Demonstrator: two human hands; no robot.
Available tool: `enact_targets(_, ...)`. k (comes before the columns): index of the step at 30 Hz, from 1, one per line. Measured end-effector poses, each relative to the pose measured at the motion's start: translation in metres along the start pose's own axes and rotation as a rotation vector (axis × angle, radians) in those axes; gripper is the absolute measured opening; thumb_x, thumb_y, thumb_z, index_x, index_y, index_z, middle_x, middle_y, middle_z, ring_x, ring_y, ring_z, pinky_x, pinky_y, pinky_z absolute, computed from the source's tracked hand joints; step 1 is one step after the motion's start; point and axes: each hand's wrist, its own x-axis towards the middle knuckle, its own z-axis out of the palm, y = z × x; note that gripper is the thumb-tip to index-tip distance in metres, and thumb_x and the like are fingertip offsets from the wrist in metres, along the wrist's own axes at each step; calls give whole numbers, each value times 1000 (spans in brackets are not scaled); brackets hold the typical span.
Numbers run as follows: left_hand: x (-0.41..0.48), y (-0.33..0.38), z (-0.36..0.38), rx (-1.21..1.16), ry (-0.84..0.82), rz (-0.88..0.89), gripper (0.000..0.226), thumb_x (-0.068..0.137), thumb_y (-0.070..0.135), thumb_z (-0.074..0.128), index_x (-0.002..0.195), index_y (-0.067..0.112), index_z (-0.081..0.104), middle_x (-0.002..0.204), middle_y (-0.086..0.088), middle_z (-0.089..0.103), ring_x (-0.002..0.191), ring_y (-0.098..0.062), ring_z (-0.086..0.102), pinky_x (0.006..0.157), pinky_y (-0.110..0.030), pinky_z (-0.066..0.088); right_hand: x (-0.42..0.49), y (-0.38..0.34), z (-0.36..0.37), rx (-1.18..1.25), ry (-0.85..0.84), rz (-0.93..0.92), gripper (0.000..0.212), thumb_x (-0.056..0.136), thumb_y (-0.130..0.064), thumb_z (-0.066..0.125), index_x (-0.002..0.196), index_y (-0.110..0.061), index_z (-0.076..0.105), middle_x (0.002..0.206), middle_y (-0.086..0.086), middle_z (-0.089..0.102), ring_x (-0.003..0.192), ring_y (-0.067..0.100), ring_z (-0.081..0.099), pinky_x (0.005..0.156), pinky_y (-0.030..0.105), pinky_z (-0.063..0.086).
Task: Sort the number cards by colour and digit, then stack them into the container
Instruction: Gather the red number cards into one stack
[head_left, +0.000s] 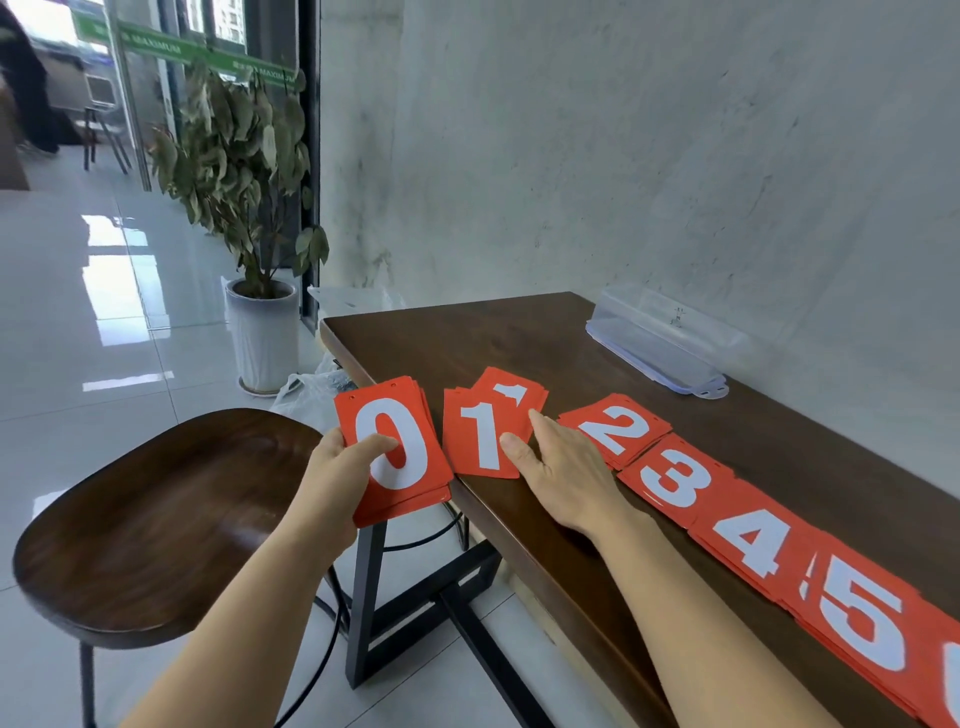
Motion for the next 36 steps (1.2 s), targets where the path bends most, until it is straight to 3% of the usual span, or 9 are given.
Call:
enact_targets(4, 4, 0, 2, 20, -12, -25, 42, 88, 12, 64, 127, 17, 50, 114, -8, 63, 99, -34, 63, 80, -46, 57, 16, -7, 8, 4, 1, 39, 82, 85, -72, 10, 142, -18, 34, 144, 2, 45, 134, 23, 39, 111, 44, 34)
enact_targets(7, 10, -1, 9, 15, -31, -37, 41, 87, 6, 63, 125, 16, 51, 105, -6, 63, 93, -31, 64, 76, -44, 58, 14, -4, 12, 37, 9, 21, 73, 92, -66, 17, 146, -20, 32, 149, 0, 40, 138, 20, 33, 115, 41, 30)
enact_targets(10, 16, -1, 19, 17, -52, -77, 44, 90, 10, 62, 132, 16, 49, 114, -7, 63, 96, -31, 64, 84, -46, 57, 13, 3, 14, 134, 0, -21, 60, 98, -58, 27, 150, -27, 26, 153, -5, 33, 141, 15, 29, 115, 38, 28)
enact_targets(14, 21, 2, 25, 22, -72, -106, 42, 92, 10, 61, 130, 18, 44, 119, -7, 60, 94, -29, 63, 72, -39, 57, 16, 0, 19, 216, -38, -98, 66, 89, -67, 26, 147, -35, 27, 152, -11, 34, 139, 11, 33, 114, 40, 33)
enact_targets(18, 29, 8, 22, 73, -64, -111, 50, 92, 13, 62, 136, 17, 40, 126, -8, 57, 107, -33, 60, 92, -50, 53, 27, -9, 16, 253, -19, -93, 67, 86, -68, 23, 144, -35, 29, 150, -11, 38, 136, 12, 39, 111, 39, 37)
enact_targets(25, 38, 19, 18, 124, -59, -93, 48, 96, 15, 57, 140, 17, 39, 130, -8, 56, 111, -33, 59, 98, -52, 49, 84, -20, 7, 224, -27, 145, 65, 100, -58, 19, 153, -21, 16, 160, 3, 20, 145, 25, 23, 116, 47, 23)
enact_targets(29, 45, 18, 19, 133, -42, -72, 44, 98, 13, 52, 139, 16, 39, 130, -9, 57, 112, -33, 58, 99, -53, 48, 101, -16, 15, 144, -51, 95, 63, 100, -55, 16, 152, -21, 26, 161, 0, 18, 148, 19, 15, 119, 42, 12)
enact_targets(33, 47, 17, 23, 100, -8, -85, 43, 100, 12, 50, 141, 16, 37, 132, -8, 55, 113, -32, 57, 99, -51, 48, 103, -4, 16, 270, -52, 41, 52, 101, -53, 25, 147, -30, 36, 157, -8, 28, 144, 17, 27, 120, 44, 19)
enact_targets(36, 49, 18, 25, 135, 0, -80, 44, 100, 12, 49, 142, 16, 36, 133, -8, 54, 112, -29, 57, 100, -47, 48, 102, -2, 17, 336, -76, 13, 59, 95, -63, 27, 144, -33, 42, 155, -12, 31, 144, 15, 27, 119, 47, 22)
